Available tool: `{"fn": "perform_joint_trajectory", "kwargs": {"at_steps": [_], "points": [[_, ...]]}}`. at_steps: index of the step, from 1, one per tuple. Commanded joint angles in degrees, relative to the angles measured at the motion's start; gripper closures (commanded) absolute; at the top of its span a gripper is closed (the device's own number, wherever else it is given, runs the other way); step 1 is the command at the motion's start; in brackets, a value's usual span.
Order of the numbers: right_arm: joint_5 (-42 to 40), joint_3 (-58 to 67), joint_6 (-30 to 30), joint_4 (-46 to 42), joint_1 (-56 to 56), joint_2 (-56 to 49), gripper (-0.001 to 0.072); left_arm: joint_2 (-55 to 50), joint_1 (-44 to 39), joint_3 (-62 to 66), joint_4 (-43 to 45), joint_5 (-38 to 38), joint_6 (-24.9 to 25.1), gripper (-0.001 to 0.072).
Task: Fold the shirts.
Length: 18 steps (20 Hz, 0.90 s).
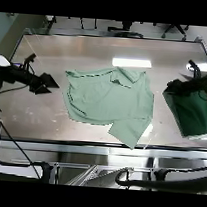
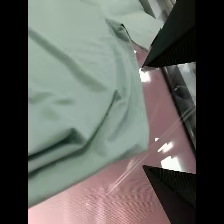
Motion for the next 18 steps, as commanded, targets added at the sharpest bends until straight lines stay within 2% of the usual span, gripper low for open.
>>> {"fn": "perform_joint_trajectory", "kwargs": {"at_steps": [1,2,5,9,11,12,13,14,15,16,17,18], "points": [[-2.29,-14.73,0.39,-1.49,-4.02,5.16,0.0302,5.92,1.36,-18.58,-0.31,9.4,2.93,0.0049],[-3.1,-17.42,0.37,-1.44,-4.26,5.35,0.0204,5.79,1.29,-21.11,-0.39,12.44,2.93,0.0049],[-7.08,-22.88,-1.29,0.46,-3.45,4.85,0.0211,2.19,-0.68,-24.3,-4.28,19.65,5.53,0.0049],[-11.17,-24.96,-1.68,0.42,0.39,2.51,0.0212,-6.78,-5.2,-19.21,-10.78,22.34,8.24,0.0052],[-12.57,-24.96,-1.64,0.44,3.21,0.55,0.0212,-10.8,-7.23,-15.43,-10.6,20.52,8.26,0.0401],[-13.38,-24.96,-1.64,0.68,4.63,-0.35,0.0211,-12.15,-7.54,-13.97,-10.6,18.91,8.28,0.0483],[-14.14,-24.96,-1.7,1.42,5.95,-1.22,0.0212,-13.27,-7.96,-12.48,-10.58,17.09,8.26,0.0517],[-14.6,-24.96,-2.82,3.37,7.26,-2.1,0.0213,-13.99,-7.93,-11.32,-10.58,15.5,8.33,0.0687],[-14.93,-24.96,-4.33,5.73,8.35,-2.73,0.0215,-14.27,-7.67,-10.54,-10.56,14.38,8.33,0.0694],[-14.93,-24.94,-5.99,8.0,9.25,-2.97,0.0313,-14.19,-7.5,-10.01,-10.62,13.33,8.31,0.0694],[-14.45,-24.76,-7.98,9.84,9.75,-2.89,0.0602,-13.9,-7.06,-9.42,-10.58,12.11,8.31,0.0694],[-14.19,-24.57,-8.98,11.82,9.92,-2.32,0.0695,-12.94,-6.49,-9.07,-10.62,10.8,8.28,0.0695]]}}
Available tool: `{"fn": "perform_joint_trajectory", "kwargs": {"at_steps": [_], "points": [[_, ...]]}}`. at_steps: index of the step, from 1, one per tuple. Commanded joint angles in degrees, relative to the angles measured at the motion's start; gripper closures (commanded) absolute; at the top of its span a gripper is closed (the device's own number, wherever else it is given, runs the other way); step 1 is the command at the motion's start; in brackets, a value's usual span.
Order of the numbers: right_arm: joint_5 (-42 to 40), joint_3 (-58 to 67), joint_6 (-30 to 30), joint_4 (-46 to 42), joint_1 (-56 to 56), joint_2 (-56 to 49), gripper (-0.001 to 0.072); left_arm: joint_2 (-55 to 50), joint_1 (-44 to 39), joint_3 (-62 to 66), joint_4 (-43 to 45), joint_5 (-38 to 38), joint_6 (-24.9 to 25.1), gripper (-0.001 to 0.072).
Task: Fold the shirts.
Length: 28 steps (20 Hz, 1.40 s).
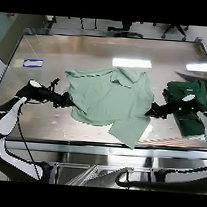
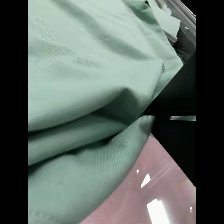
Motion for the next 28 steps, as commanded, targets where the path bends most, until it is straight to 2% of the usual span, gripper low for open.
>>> {"fn": "perform_joint_trajectory", "kwargs": {"at_steps": [1,5,8,11,16,19,21,24,28], "points": [[-0.2,0.74,-5.05,6.95,1.9,0.87,0.0695,1.7,0.96,1.95,-0.46,-4.59,0.22,0.0695],[2.45,8.98,-5.16,7.19,1.81,11.65,0.0696,16.06,3.82,2.75,-0.79,-5.84,0.2,0.0695],[1.57,21.24,-4.94,7.17,1.81,22.34,0.0697,29.44,6.8,11.85,-0.96,-10.71,-0.81,0.0696],[-4.31,33.51,-5.01,6.99,1.81,31.61,0.0698,39.8,8.76,26.32,-0.9,-10.93,-1.81,0.0696],[-13.99,44.76,-8.92,4.44,1.84,40.11,0.0697,48.59,9.09,44.87,0.22,-7.32,-2.64,0.0696],[-15.3,47.32,-9.03,0.68,1.84,40.11,0.0697,50.03,9.07,50.16,10.45,-7.98,-5.05,0.0696],[-13.86,47.3,-9.01,0.5,1.84,37.4,0.0697,49.59,9.07,48.76,14.6,-8.22,-5.4,0.0695],[-9.11,47.21,-8.63,2.64,1.95,29.49,0.0697,44.63,8.35,41.7,12.87,-9.29,-3.5,0.0695],[-5.57,45.0,-10.03,4.37,6.01,12.83,0.0697,30.58,2.62,33.57,12.66,-4.35,1.75,0.0695]]}}
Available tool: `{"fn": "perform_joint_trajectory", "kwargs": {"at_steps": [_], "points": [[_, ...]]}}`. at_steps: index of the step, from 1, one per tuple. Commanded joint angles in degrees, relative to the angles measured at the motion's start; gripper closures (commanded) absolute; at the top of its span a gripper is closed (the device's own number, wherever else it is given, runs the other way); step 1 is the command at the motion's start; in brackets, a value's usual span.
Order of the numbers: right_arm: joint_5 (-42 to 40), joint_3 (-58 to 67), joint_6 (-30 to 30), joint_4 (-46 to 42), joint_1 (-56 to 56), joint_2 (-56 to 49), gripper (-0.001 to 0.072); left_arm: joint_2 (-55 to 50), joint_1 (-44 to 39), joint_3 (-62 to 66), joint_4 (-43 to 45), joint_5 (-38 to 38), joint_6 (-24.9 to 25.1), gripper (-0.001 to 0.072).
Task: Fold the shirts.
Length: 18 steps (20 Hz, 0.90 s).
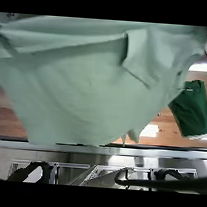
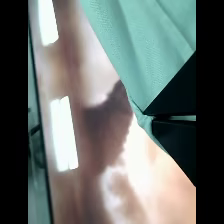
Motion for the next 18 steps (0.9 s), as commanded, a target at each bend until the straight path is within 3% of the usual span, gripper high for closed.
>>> {"fn": "perform_joint_trajectory", "kwargs": {"at_steps": [1,6,9,10,11,12,13,15,18], "points": [[2.14,-1.38,-1.46,0.98,3.8,-14.84,0.0697,-12.66,-4.24,-6.03,0.44,4.63,4.68,0.0695],[-8.35,-1.4,0.57,0.87,7.1,-36.74,0.0696,-39.21,-5.97,-2.38,0.39,7.54,5.27,0.0694],[-12.61,-1.38,1.84,2.27,7.28,-43.43,0.0687,-52.78,-5.95,6.23,0.28,4.66,2.1,0.0689],[-12.59,-1.36,1.84,2.58,7.1,-44.04,0.0566,-55.28,-5.6,8.68,0.31,3.19,0.98,0.0688],[-12.37,-1.31,1.86,2.56,6.99,-43.69,0.0421,-56.92,-5.01,11.21,0.26,1.38,0.2,0.0498],[-11.23,-1.01,1.81,2.29,6.67,-42.6,0.0409,-57.31,-4.26,13.14,0.26,-0.31,-0.85,0.0136],[-9.18,-0.81,1.81,2.27,6.1,-40.76,0.0409,-56.85,-3.15,14.95,0.26,-1.99,-2.27,0.0019],[-3.63,-0.68,2.89,0.63,4.11,-35.41,0.0409,-52.57,0.09,14.69,0.33,-4.02,-2.4,0.0019],[8.02,-1.11,10.64,-7.93,-0.55,-26.8,0.041,-42.25,6.8,6.21,0.81,-4.81,-1.9,0.0019]]}}
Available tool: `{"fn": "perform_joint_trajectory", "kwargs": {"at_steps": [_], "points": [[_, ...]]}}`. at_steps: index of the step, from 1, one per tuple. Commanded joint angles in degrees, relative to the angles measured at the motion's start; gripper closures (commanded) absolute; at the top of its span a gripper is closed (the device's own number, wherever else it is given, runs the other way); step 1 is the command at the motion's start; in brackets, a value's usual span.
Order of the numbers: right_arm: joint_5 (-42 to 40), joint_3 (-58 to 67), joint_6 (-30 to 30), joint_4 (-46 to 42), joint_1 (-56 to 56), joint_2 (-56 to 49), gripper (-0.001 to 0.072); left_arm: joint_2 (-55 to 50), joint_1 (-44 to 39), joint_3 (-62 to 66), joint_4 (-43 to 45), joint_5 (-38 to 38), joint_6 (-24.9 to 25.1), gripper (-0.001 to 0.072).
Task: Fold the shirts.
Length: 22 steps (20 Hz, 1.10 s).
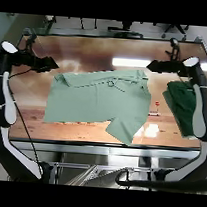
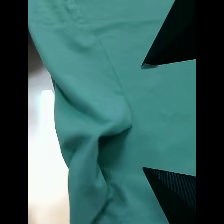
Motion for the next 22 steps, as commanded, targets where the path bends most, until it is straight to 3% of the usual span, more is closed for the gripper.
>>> {"fn": "perform_joint_trajectory", "kwargs": {"at_steps": [1,4,10,11,12,16,19,20,22], "points": [[13.92,-1.75,6.58,-8.9,-4.57,8.63,0.0412,9.05,7.52,-7.8,0.92,-4.46,-0.42,0.0019],[17.44,-13.38,7.96,-12.13,-7.67,16.33,0.0412,15.8,13.94,-22.14,1.14,-9.25,1.57,0.0019],[14.08,-38.07,9.09,-12.04,-13.11,25.94,0.0402,22.53,22.18,-49.64,1.16,-0.87,7.34,0.002],[13.66,-40.72,9.51,-12.04,-13.09,25.94,0.0316,22.32,22.49,-51.98,1.18,0.68,8.09,0.002],[13.14,-42.8,9.49,-11.52,-12.98,25.7,0.0295,21.73,22.43,-53.44,1.01,1.88,8.2,0.002],[9.99,-47.82,7.67,-6.14,-12.66,22.97,0.0291,16.59,19.04,-56.26,-1.79,5.11,9.7,0.002],[9.49,-48.3,7.72,-5.97,-11.28,19.65,0.0194,11.78,15.15,-55.6,-1.86,4.94,9.64,0.002],[9.27,-48.3,7.72,-5.97,-10.56,18.4,0.0194,10.62,14.05,-54.95,-1.97,4.66,9.6,0.0023],[8.66,-48.3,7.69,-5.97,-8.35,15.52,0.0194,9.51,12.11,-53.51,-2.08,3.56,9.62,0.0279]]}}
